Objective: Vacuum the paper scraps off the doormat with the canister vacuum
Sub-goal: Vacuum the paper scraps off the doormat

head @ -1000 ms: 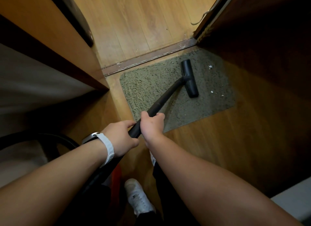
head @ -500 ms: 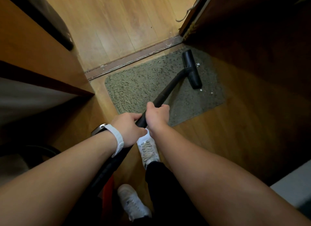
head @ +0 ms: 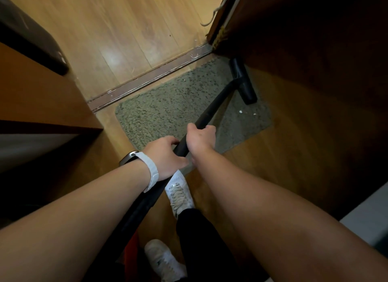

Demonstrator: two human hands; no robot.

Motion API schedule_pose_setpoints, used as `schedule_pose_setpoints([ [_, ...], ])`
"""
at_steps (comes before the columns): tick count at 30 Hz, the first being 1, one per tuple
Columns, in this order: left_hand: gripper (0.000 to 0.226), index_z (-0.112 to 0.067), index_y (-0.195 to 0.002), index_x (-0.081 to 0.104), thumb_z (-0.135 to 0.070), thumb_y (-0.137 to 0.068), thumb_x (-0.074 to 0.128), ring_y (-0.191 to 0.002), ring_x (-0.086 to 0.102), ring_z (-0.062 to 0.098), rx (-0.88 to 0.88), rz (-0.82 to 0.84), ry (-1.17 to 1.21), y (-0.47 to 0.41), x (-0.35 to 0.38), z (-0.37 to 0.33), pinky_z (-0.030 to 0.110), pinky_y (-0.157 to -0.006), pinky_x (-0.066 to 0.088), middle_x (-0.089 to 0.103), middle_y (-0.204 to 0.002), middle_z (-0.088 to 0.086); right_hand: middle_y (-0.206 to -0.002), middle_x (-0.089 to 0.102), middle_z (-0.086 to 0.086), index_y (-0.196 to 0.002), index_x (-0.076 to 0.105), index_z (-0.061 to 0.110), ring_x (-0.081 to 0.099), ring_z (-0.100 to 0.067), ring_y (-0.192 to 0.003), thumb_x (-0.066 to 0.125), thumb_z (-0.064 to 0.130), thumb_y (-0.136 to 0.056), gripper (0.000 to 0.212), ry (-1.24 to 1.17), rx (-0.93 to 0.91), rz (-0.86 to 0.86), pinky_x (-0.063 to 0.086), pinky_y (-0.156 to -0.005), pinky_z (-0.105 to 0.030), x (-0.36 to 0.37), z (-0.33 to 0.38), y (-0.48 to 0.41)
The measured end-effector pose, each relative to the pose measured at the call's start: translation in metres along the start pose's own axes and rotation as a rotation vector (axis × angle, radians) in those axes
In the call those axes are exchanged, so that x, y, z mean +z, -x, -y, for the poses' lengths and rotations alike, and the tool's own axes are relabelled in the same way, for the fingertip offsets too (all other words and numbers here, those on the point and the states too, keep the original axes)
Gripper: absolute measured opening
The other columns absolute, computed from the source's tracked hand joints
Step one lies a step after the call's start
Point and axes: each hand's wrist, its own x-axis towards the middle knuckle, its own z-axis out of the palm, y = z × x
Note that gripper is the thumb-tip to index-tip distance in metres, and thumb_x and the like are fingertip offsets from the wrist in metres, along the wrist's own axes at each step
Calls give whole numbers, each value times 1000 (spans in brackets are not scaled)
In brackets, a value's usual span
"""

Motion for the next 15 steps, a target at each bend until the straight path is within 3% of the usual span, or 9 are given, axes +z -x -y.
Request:
schedule_pose_setpoints([
  [4, 50, -25, -123, 47, -28, -77, 68, -67, 64, 20, -28, 127, -71, 6, -3, 4, 28, -51, 47, 65, -80, 2, -131, 58, -14, -141, 36, 11, 60, -33, -106, 57, 32, -96, 54, 32, 16, 3, 51, -87, -41, -1, -2, -2],
  [8, 53, -27, -121, 43, -30, -76, 71, -64, 67, 20, -42, 187, -89, 27, -1, 22, 37, -57, 59, 66, -81, 3, -134, 57, -13, -140, 36, 12, 60, -31, -108, 57, 30, -97, 52, 45, 14, -14, 50, -87, -38, 1, -10, 3],
  [15, 45, -32, -114, 52, -28, -73, 71, -64, 67, 18, -56, 17, 6, 64, 4, 62, 35, -60, 58, 68, -79, -2, -136, 55, -11, -149, 29, 15, 55, -25, -96, 61, 30, -95, 64, 32, 23, 21, 42, -77, -33, 16, -32, 39],
])
